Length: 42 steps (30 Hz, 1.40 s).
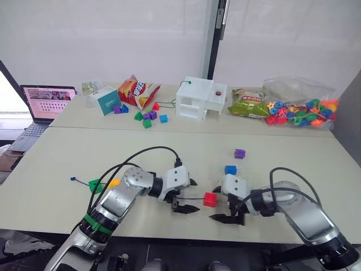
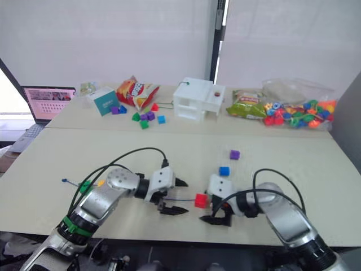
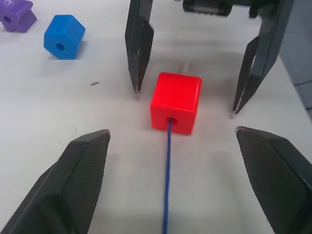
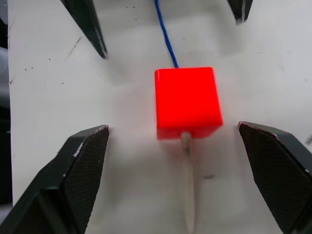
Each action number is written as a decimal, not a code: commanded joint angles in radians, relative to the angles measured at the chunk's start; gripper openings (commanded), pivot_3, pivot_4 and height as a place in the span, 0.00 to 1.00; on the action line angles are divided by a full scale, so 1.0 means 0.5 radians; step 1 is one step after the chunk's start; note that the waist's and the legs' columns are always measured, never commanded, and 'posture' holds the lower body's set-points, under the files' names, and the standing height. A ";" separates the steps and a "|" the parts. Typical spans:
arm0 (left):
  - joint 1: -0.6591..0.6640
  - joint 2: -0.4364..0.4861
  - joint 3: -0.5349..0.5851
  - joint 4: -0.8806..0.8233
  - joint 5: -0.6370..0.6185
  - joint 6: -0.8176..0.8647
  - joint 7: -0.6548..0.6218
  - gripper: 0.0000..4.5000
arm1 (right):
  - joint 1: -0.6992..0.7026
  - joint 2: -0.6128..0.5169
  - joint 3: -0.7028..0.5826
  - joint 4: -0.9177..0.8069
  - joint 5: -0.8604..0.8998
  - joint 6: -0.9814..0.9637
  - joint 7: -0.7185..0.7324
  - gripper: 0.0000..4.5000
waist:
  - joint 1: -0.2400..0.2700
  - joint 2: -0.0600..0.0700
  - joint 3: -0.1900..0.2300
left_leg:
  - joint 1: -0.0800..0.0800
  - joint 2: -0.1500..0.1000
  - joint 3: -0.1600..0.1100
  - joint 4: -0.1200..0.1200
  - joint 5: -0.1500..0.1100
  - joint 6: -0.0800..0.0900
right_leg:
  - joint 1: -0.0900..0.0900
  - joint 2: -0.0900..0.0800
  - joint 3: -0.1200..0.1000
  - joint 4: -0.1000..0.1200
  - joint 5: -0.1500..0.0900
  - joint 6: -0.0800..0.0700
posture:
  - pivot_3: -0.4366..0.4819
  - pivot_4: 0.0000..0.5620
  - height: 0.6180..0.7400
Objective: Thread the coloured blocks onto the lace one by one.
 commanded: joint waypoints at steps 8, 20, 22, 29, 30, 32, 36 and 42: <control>-0.126 -0.198 -0.151 0.336 0.148 -0.232 0.048 0.87 | 0.184 -0.049 -0.130 -0.025 0.012 -0.053 -0.163 1.00 | -0.029 0.000 0.000 | 0.001 0.003 0.001 -0.001 0.000 0.000 | -0.001 0.004 0.002 0.000 0.000 0.000 | 0.48 0.27 1.00; -0.149 -0.227 -0.161 0.425 0.185 -0.288 -0.016 0.27 | 0.212 -0.012 -0.116 0.030 0.008 -0.119 -0.217 0.89 | -0.029 0.000 0.000 | 0.002 0.003 0.001 0.000 0.000 0.000 | 0.000 0.005 0.002 0.001 0.000 0.000 | 0.48 0.27 1.00; -0.137 -0.220 -0.162 0.404 0.180 -0.285 -0.034 0.27 | 0.200 -0.004 -0.117 0.045 0.007 -0.136 -0.223 0.74 | -0.029 -0.001 0.000 | 0.002 0.003 0.001 0.000 0.000 0.000 | 0.001 0.005 0.002 0.001 0.000 0.000 | 0.48 0.27 1.00; -0.127 -0.218 -0.158 0.371 0.181 -0.270 -0.055 0.27 | 0.178 -0.008 -0.091 0.087 -0.013 -0.171 -0.224 0.22 | -0.028 0.000 0.000 | 0.002 0.003 0.001 0.000 0.000 0.000 | 0.001 0.004 0.002 0.001 0.000 0.000 | 0.48 0.27 1.00; -0.126 -0.215 -0.157 0.365 0.181 -0.271 -0.059 0.27 | 0.179 -0.011 -0.089 0.093 -0.016 -0.176 -0.226 0.15 | -0.028 0.000 0.000 | 0.002 0.003 0.001 0.001 0.000 0.000 | 0.001 0.004 0.002 0.001 0.000 0.000 | 0.48 0.27 1.00; -0.121 -0.207 -0.154 0.349 0.177 -0.266 -0.068 0.27 | 0.178 -0.014 -0.090 0.098 -0.018 -0.181 -0.229 0.00 | -0.027 0.000 0.000 | 0.002 0.003 0.001 0.001 0.000 0.000 | 0.001 0.004 0.002 0.001 0.000 0.000 | 0.48 0.27 1.00; -0.109 -0.182 -0.143 0.328 0.169 -0.259 -0.081 0.27 | 0.161 -0.012 -0.098 0.098 -0.009 -0.183 -0.231 0.00 | -0.028 0.000 0.000 | 0.002 0.003 0.001 0.001 0.000 0.000 | 0.001 0.004 0.002 0.001 0.000 0.000 | 0.48 0.27 1.00; -0.037 0.129 0.000 0.226 0.129 -0.260 -0.192 0.27 | 0.131 -0.040 -0.121 -0.044 0.063 -0.127 -0.181 0.00 | -0.039 0.000 0.000 | 0.002 0.005 0.001 0.000 0.000 0.000 | -0.002 0.005 0.003 0.002 0.000 0.000 | 0.48 0.27 1.00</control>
